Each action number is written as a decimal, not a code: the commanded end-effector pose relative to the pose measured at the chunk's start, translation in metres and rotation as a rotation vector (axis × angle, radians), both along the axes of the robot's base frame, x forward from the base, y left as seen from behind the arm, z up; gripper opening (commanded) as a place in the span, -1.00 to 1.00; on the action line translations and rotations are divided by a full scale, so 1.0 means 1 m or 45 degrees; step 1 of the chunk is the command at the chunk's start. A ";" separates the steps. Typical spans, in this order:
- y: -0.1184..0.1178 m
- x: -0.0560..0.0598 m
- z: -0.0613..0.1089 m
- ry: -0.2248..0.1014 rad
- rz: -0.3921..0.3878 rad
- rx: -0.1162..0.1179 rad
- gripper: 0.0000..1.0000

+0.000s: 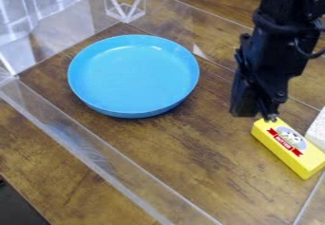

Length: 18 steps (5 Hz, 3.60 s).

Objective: Put the yellow block in the blue tray

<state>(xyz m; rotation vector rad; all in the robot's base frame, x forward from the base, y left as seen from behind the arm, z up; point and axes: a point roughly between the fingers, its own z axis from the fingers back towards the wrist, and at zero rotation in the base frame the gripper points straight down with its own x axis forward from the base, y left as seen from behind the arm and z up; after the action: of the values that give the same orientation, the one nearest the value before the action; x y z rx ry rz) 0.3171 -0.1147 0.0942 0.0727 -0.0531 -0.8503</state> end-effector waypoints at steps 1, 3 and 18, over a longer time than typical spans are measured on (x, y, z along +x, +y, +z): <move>0.007 0.011 0.030 -0.124 -0.026 -0.052 1.00; 0.000 0.019 0.016 -0.131 -0.120 -0.069 1.00; -0.065 0.012 -0.068 -0.028 -0.081 -0.006 1.00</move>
<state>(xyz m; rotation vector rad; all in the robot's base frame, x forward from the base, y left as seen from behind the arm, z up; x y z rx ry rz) 0.3424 -0.1732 0.0381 0.0726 -0.1237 -0.8831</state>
